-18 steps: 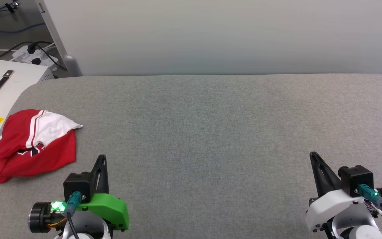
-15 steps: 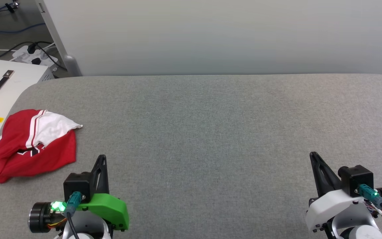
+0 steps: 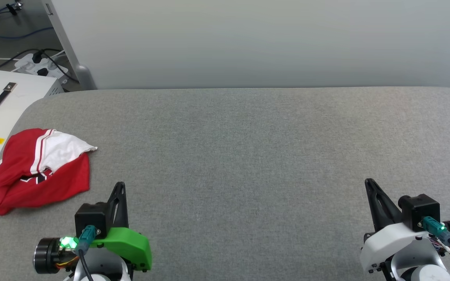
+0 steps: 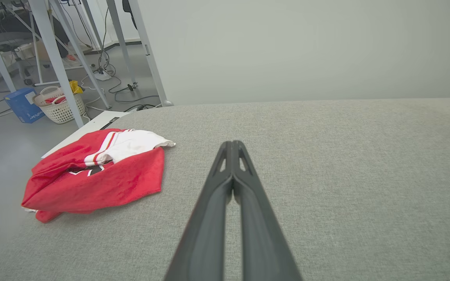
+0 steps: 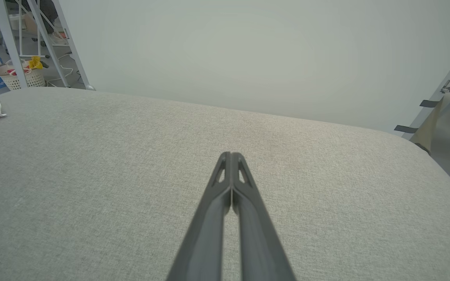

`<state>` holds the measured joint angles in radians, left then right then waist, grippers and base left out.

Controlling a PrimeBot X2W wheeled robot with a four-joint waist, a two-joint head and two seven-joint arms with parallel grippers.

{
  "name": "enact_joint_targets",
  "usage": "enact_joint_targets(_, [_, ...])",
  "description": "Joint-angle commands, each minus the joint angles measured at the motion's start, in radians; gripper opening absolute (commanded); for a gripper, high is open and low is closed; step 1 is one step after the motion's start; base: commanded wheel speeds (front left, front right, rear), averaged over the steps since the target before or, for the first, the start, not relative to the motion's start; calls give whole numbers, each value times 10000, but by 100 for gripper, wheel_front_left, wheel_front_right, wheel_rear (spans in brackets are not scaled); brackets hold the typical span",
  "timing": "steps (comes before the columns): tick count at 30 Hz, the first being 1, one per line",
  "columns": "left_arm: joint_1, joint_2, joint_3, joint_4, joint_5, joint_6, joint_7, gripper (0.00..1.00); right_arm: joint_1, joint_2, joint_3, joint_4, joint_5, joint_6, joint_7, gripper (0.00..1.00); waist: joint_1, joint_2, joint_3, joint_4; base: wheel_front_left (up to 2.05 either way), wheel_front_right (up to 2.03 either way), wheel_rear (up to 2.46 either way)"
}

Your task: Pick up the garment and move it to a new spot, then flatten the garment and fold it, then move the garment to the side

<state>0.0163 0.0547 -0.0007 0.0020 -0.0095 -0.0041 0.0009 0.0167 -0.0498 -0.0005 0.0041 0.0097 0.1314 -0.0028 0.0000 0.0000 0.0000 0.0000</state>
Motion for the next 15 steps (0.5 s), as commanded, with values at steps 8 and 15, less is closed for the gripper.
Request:
enact_joint_targets(8, [-163, -45, 7, -20, 95, 41, -9, 0, -167, -4, 5, -41, -97, -7, 28, 0, 0, 0, 0, 0, 0, 0, 0])
enact_joint_targets(15, [-163, -45, 7, -20, 95, 41, -9, 0, -167, -4, 5, -41, -97, -7, 28, 0, 0, 0, 0, 0, 0, 0, 0])
